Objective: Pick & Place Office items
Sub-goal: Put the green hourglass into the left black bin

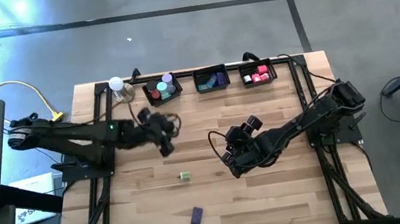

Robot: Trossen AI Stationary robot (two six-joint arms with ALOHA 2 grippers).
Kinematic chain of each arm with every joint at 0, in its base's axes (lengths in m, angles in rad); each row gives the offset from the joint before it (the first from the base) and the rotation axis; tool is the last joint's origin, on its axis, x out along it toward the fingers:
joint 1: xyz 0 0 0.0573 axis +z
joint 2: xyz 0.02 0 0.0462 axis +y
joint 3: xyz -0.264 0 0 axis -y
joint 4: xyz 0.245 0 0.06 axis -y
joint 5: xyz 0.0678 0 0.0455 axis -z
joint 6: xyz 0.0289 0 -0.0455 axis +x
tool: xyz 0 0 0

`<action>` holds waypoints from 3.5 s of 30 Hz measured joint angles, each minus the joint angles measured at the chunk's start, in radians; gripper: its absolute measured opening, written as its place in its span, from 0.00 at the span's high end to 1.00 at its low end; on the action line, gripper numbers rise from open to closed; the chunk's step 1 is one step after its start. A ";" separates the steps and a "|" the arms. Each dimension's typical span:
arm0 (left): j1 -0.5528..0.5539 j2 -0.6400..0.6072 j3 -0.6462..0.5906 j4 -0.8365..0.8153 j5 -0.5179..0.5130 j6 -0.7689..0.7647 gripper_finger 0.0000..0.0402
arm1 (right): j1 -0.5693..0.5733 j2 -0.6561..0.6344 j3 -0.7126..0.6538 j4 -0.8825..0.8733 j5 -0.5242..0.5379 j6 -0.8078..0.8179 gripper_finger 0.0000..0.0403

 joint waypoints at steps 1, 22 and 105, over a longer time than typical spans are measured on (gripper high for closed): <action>0.030 -0.002 0.000 -0.001 0.000 -0.002 0.52 | 0.000 0.000 0.000 0.002 -0.001 0.000 0.51; 0.539 0.009 0.000 -0.058 0.071 0.007 0.52 | 0.002 0.000 0.000 0.005 -0.015 -0.003 0.51; 0.645 0.313 -0.058 0.225 0.085 0.005 0.40 | 0.026 0.009 -0.001 0.033 -0.023 -0.026 0.51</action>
